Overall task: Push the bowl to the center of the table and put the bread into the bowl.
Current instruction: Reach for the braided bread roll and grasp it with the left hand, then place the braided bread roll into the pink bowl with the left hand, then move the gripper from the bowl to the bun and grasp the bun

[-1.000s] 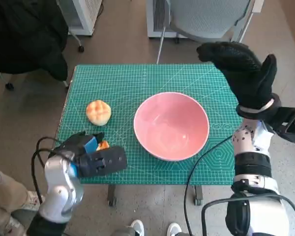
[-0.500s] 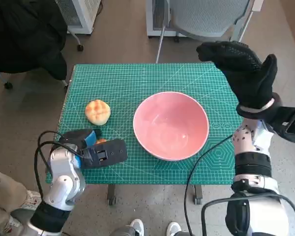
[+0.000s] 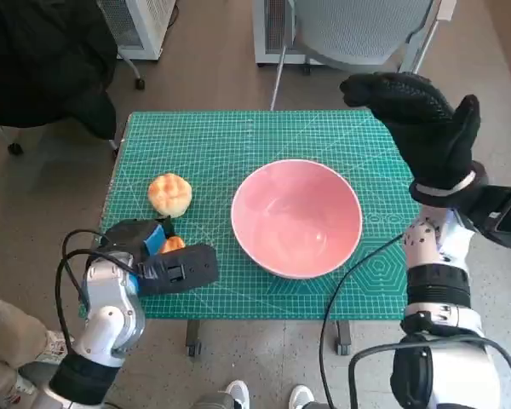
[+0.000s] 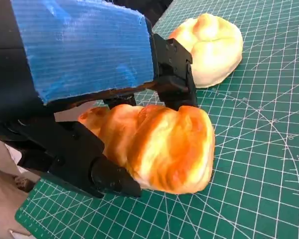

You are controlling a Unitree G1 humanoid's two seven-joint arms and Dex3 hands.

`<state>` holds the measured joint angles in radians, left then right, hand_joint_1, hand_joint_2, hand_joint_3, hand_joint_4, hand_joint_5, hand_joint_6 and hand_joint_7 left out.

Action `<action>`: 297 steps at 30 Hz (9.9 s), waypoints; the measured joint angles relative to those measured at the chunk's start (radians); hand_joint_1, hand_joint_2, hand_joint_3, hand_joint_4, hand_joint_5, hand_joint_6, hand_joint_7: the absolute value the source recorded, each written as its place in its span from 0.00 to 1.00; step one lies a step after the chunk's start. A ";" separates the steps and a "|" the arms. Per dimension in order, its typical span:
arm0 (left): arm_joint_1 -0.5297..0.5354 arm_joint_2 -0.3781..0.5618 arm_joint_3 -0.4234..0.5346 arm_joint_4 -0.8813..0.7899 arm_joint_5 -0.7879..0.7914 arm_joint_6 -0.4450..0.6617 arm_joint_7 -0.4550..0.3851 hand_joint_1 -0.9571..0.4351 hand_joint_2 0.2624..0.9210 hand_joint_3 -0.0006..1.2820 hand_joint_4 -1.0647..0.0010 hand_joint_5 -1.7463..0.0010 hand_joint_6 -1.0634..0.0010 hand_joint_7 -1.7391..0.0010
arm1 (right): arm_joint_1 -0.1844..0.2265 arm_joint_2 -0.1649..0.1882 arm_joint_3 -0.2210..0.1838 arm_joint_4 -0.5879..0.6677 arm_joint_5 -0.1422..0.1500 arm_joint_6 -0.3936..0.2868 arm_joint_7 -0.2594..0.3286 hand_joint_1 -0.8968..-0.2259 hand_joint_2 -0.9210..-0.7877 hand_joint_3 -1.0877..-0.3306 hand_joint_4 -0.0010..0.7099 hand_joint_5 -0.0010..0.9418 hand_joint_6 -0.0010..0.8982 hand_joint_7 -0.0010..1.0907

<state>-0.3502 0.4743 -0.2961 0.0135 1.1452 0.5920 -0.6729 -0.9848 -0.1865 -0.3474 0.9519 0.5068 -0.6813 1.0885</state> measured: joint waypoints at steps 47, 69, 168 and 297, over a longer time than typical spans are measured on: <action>-0.424 -0.071 0.008 -0.397 0.018 -0.010 -0.157 0.69 0.99 0.19 0.58 0.15 0.53 0.29 | 0.000 0.004 -0.002 0.006 0.002 0.000 0.002 0.37 0.00 0.45 0.27 0.00 0.27 0.00; -0.873 -0.359 -0.182 0.436 -0.044 -0.057 -0.139 0.97 0.52 0.73 0.63 0.00 0.67 0.95 | 0.005 0.002 -0.002 -0.035 0.004 0.000 0.002 0.37 0.00 0.43 0.26 0.00 0.26 0.00; -0.540 0.151 -0.054 -0.130 -0.242 0.039 -0.259 0.52 0.62 0.00 1.00 1.00 0.85 1.00 | 0.038 0.031 0.013 -0.010 0.011 0.023 0.011 0.36 0.00 0.49 0.24 0.00 0.28 0.01; -0.780 -0.092 -0.252 1.226 -0.373 -0.360 0.298 0.66 0.86 0.04 0.72 0.42 0.75 0.98 | 0.060 -0.001 0.043 -0.101 0.000 0.044 -0.049 0.35 0.00 0.51 0.26 0.00 0.29 0.00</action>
<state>-1.1306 0.3828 -0.5481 1.2400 0.7717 0.2324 -0.3745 -0.9253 -0.1873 -0.3048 0.8511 0.5065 -0.6371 1.0395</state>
